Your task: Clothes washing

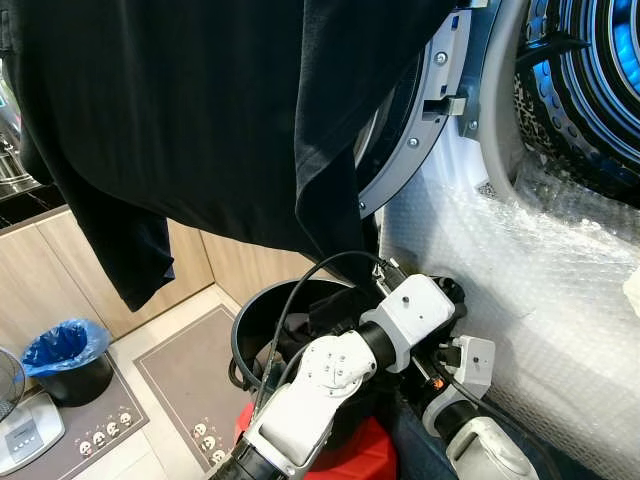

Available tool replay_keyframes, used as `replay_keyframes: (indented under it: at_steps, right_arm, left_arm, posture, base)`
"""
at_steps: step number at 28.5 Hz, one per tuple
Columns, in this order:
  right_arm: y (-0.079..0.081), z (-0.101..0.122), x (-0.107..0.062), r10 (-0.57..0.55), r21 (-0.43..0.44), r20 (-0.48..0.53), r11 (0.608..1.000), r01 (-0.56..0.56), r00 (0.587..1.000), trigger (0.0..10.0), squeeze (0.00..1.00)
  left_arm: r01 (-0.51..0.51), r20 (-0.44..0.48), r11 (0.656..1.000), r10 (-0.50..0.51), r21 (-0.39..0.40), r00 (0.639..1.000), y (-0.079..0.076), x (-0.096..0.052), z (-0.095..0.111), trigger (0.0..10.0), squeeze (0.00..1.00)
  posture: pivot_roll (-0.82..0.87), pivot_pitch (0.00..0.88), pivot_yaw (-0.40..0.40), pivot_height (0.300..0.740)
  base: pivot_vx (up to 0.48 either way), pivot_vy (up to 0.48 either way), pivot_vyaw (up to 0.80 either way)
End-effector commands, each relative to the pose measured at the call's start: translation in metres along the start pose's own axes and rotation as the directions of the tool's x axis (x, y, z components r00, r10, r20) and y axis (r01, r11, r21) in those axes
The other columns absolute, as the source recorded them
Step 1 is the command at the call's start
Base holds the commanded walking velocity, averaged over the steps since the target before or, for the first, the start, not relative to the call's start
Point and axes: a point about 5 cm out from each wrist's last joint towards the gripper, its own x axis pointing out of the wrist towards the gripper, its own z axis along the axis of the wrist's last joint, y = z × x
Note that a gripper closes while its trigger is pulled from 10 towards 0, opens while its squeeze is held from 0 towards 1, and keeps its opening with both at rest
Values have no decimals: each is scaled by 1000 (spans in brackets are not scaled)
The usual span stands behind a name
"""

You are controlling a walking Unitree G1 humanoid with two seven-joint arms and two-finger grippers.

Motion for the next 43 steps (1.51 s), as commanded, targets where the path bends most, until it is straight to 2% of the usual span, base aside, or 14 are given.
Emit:
replay_keyframes:
  at_steps: [1, 13, 19, 20, 22, 23, 24, 25, 28, 37, 43]
  right_arm:
    - [2, -1, 3, -4, 28, 0, 1000, 4, 1000, 0, 0]
    - [0, 6, 5, -11, 75, 51, 997, 8, 999, 0, 0]
    - [0, 5, 4, 0, 64, 60, 998, -4, 998, 0, 0]
    - [1, 4, 3, 20, 61, 62, 998, -24, 998, 0, 0]
    - [1, 4, 3, 37, 59, 65, 997, -41, 997, 0, 0]
    - [1, 4, 3, 43, 56, 65, 997, -46, 997, 0, 0]
    - [1, 4, 3, 46, 54, 64, 997, -50, 997, 0, 0]
    - [1, 4, 3, 56, 51, 64, 997, -59, 996, 0, 0]
    - [2, 4, 2, 75, 49, 68, 996, -79, 995, 0, 0]
    - [0, 3, 1, 113, 30, 68, 993, -116, 991, 0, 0]
    - [-14, 12, -6, 182, -21, 66, 983, -181, 981, 0, 0]
  left_arm:
    - [-10, 49, 1000, 10, 7, 999, 1, 5, 12, 10000, 0]
    - [-37, 49, 999, 36, 15, 998, 0, 5, 13, 10000, 0]
    - [-35, 55, 999, 34, 32, 998, -2, 4, 13, 10000, 0]
    - [-26, 57, 1000, 26, 1, 998, -3, 4, 13, 10000, 0]
    - [-23, 59, 1000, 24, -14, 998, -3, 3, 13, 10000, 0]
    - [-22, 59, 1000, 23, -23, 998, -3, 3, 13, 10000, 208]
    - [-21, 59, 999, 22, -28, 998, -3, 3, 13, 10000, 208]
    - [-13, 62, 998, 17, -64, 998, -3, 2, 12, 10000, 1000]
    - [-13, 67, 996, 19, -92, 998, -2, 2, 13, 10000, 1000]
    - [-7, 86, 994, 16, -105, 996, -3, -4, 14, 10000, 1000]
    - [95, 107, 989, -83, -111, 991, -13, -18, 16, 10000, 1000]
  posture:
    - [-111, 0, 27, 740]
    - [-110, 0, 26, 740]
    - [-109, 0, 26, 740]
    - [-108, 0, 28, 740]
    - [-108, 0, 27, 740]
    - [-108, 0, 27, 740]
    - [-108, 0, 27, 740]
    - [-107, 0, 27, 740]
    - [-106, 0, 28, 740]
    - [-105, 0, 25, 740]
    - [-99, 0, 22, 740]
  base:
    - [0, 0, 0]
    - [0, 0, 0]
    - [0, 0, 0]
    - [0, 0, 0]
    - [0, 0, 0]
    - [0, 0, 0]
    - [0, 0, 0]
    - [0, 0, 0]
    - [0, 0, 0]
    - [0, 0, 0]
    - [0, 0, 0]
